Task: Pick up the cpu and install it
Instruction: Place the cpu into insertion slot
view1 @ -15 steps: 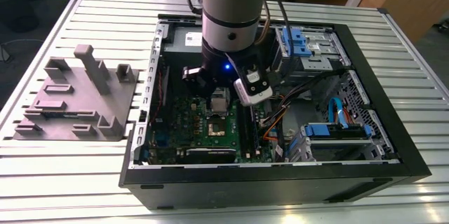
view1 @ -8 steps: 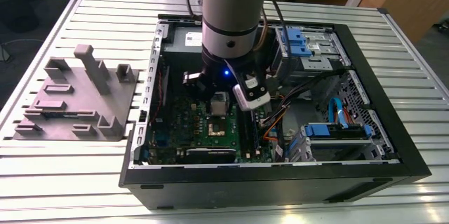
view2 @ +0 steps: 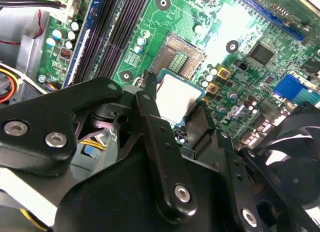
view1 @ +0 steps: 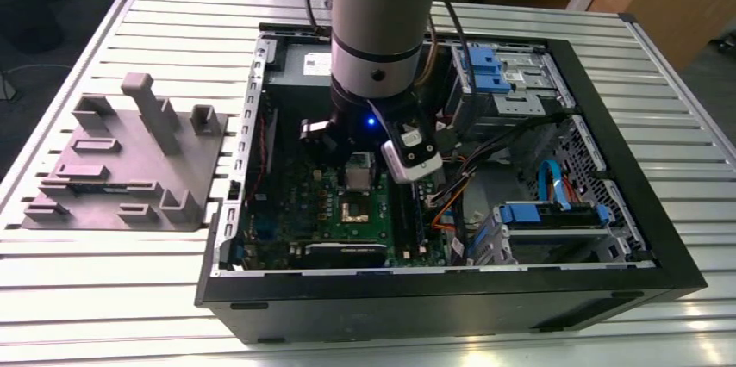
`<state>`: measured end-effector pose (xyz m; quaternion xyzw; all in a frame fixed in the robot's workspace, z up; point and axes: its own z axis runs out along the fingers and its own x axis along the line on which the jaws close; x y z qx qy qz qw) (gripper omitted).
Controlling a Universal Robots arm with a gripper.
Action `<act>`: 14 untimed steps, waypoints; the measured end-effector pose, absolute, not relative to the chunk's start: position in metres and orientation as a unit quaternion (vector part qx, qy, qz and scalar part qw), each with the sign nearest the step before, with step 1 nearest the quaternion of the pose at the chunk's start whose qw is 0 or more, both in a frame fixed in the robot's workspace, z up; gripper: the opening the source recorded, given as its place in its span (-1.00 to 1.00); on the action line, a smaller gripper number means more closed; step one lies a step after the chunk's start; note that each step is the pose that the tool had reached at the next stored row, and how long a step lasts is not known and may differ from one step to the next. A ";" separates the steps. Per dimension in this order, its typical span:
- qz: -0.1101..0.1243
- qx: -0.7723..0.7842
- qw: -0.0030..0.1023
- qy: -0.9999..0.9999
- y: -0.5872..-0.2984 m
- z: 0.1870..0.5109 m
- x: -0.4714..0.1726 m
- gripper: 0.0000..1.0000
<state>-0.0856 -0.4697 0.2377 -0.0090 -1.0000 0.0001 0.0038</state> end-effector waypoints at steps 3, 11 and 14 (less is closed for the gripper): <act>0.000 -0.009 0.004 -1.000 -0.470 0.233 -0.086 -0.05; 0.000 -0.005 0.007 -1.000 -0.476 0.218 -0.085 -0.05; 0.000 -0.003 0.007 -1.000 -0.476 0.213 -0.085 -0.05</act>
